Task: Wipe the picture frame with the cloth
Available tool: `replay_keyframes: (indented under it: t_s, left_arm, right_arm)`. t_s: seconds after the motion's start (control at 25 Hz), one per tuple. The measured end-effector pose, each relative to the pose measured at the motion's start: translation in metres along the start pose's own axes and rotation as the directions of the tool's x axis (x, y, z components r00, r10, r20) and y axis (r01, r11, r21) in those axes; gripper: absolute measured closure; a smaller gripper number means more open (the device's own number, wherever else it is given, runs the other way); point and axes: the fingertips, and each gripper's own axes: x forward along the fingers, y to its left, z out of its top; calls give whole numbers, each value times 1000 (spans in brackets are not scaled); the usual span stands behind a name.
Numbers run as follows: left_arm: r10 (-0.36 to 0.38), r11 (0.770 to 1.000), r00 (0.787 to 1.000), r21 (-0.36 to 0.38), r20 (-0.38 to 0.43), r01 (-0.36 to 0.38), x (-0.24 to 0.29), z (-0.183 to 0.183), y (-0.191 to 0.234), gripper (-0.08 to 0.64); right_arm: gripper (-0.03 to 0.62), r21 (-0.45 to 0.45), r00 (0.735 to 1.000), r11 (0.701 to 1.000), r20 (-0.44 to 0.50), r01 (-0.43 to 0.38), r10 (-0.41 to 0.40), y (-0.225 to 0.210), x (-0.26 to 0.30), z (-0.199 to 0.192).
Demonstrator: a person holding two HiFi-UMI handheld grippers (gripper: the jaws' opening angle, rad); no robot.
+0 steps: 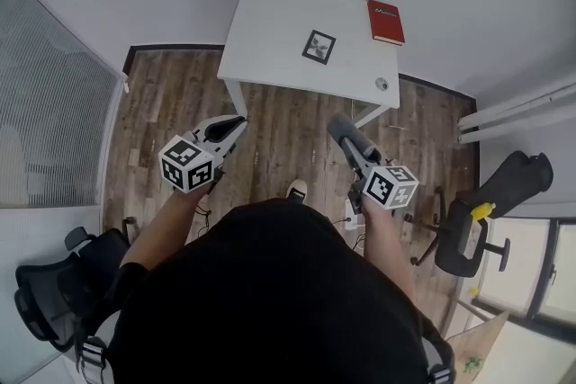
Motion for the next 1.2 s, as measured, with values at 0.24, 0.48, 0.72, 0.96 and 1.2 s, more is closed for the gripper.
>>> replay_keyframes:
  t_s: [0.24,0.48,0.72,0.96,1.2]
  left_arm:
    - [8,1000,1000,-8,-11,-8,45,11,16,523]
    - [15,1000,1000,-4,-22,-15,85,21,24,523]
    - [35,999,999,-6,-29,-35,118,30,30,523]
    - [69,998,997,1,-34,-69,141,38,30,523]
    - [113,994,993,9,-39,-113,159,43,27,523]
  right_arm:
    - [471,7,999,1000,-31,-17,17,-35,25,18]
    - [471,-1,997,999,-66,-49,48,-63,47,31]
    - [471,-3,992,997,-99,-78,77,-90,63,43]
    - [471,-9,988,994,-110,-108,107,-115,74,56]
    - [471,-11,983,990,-116,-142,140,-138,80,66]
